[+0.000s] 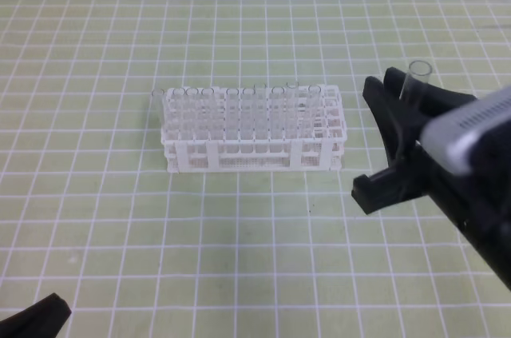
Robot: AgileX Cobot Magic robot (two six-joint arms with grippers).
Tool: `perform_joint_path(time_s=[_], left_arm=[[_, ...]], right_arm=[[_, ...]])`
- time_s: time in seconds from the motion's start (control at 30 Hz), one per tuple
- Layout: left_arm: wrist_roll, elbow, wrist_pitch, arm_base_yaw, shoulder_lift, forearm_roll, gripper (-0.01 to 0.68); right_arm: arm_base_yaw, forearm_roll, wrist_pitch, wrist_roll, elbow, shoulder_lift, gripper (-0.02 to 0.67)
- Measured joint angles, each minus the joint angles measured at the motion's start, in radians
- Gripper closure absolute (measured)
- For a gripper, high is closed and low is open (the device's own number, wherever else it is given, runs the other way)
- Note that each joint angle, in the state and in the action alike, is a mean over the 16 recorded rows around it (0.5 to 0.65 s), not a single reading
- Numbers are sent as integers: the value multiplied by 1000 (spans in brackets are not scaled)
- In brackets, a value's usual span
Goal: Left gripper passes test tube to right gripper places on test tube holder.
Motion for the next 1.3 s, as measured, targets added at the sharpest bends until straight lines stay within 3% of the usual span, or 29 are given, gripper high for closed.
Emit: perform_joint_path(time_s=[0.27,0.47,0.67,0.93,1.3], left_arm=[[0,-2,1,0,3,0,673],[0,1,-2,0,1,0,673],[0,2,-3,0,1,0,673],[0,1,-1,0,-1,0,673],[0,2,-1,0,-3,0,673]], right_arm=[[-119,-376,-95,407,85,1,640],[-241,-556,-88,553,107,5,640],[-313,-635,-31,556,78,31,640],[-326,-638,25,471,-37,124,640],[-327,-634,-114,475,-138,319,640]])
